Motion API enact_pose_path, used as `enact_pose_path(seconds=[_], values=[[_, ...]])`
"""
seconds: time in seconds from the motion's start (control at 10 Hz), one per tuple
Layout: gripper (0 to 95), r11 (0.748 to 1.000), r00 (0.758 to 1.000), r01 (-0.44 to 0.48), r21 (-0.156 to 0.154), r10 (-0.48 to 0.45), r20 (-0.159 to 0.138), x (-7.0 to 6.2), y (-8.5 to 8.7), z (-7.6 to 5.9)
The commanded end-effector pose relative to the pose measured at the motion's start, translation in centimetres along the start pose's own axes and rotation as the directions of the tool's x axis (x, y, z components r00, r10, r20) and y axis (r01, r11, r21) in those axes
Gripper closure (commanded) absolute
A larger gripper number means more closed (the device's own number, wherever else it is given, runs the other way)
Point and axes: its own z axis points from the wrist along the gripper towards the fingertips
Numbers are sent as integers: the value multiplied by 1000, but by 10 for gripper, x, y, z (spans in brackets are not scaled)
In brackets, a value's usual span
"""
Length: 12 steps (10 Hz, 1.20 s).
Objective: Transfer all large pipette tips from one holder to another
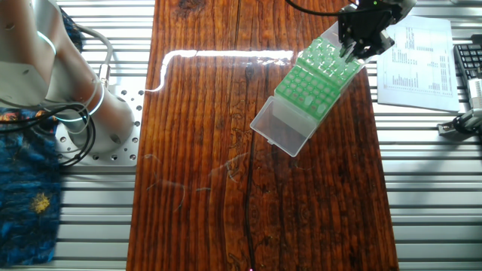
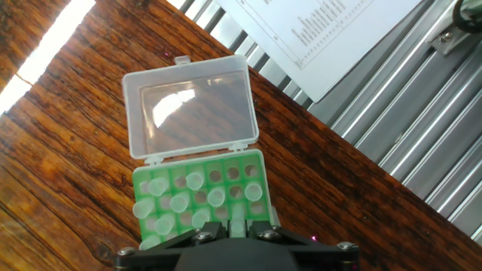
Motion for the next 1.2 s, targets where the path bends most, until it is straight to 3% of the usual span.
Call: enact_pose_path(seconds=[0.1,1.2], values=[[950,1000,1000,3,-1,-3,0,1,1,-1],[950,1000,1000,11,-17,-11,-19,7,-2,-29]])
